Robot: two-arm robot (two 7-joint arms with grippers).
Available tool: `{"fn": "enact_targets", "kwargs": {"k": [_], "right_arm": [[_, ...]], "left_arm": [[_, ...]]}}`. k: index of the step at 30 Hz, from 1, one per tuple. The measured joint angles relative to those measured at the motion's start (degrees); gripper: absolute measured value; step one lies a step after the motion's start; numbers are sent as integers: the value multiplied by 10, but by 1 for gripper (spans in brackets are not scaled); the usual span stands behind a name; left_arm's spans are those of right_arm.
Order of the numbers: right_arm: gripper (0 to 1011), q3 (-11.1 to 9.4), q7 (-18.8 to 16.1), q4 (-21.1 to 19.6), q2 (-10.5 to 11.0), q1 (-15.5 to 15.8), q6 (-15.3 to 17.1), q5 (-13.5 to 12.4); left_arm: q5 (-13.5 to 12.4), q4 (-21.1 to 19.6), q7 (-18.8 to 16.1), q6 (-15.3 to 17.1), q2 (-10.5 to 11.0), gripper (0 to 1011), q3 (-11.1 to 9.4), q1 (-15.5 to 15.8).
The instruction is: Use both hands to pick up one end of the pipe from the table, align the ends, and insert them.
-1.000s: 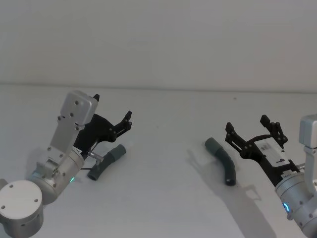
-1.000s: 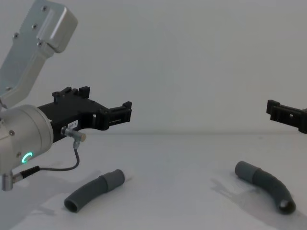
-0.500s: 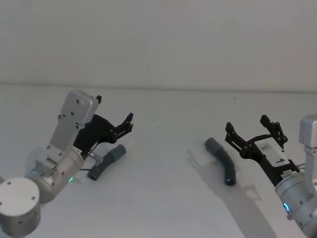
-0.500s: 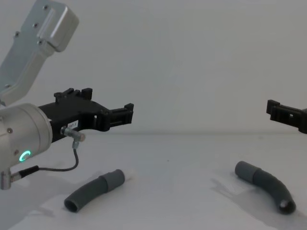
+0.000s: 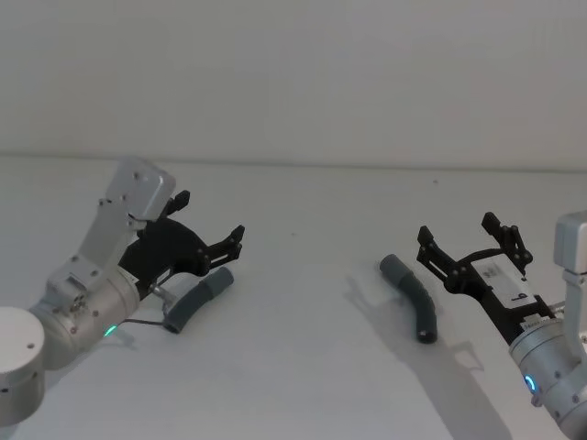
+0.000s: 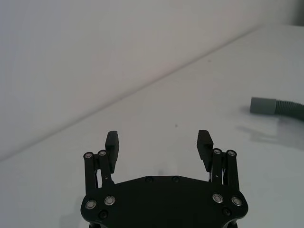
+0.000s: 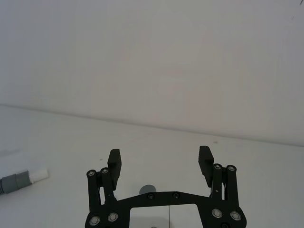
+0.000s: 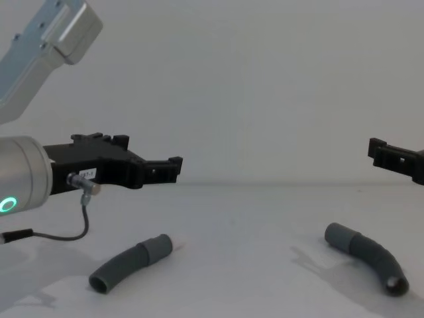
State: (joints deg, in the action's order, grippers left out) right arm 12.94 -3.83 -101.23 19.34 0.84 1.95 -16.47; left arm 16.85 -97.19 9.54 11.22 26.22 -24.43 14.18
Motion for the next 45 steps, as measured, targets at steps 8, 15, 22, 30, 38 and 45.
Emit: {"fn": "enact_targets", "kwargs": {"k": [8,15,22,30,38,45], "right_arm": [[1001,0,0,0,0,0,0,0],[1001,0,0,0,0,0,0,0],[1001,0,0,0,0,0,0,0],[1001,0,0,0,0,0,0,0],[1001,0,0,0,0,0,0,0],[1001,0,0,0,0,0,0,0]], "left_arm": [[17,-4,26,43,12,1002,7,6],[25,3,43,68,15,1002,9,15],[32,20,65,96,15,1002,6,28],[32,45,89,114,16,1002,-4,49],[24,75,113,127,16,1002,-15,72],[17,93,128,137,15,1001,-23,88]]}}
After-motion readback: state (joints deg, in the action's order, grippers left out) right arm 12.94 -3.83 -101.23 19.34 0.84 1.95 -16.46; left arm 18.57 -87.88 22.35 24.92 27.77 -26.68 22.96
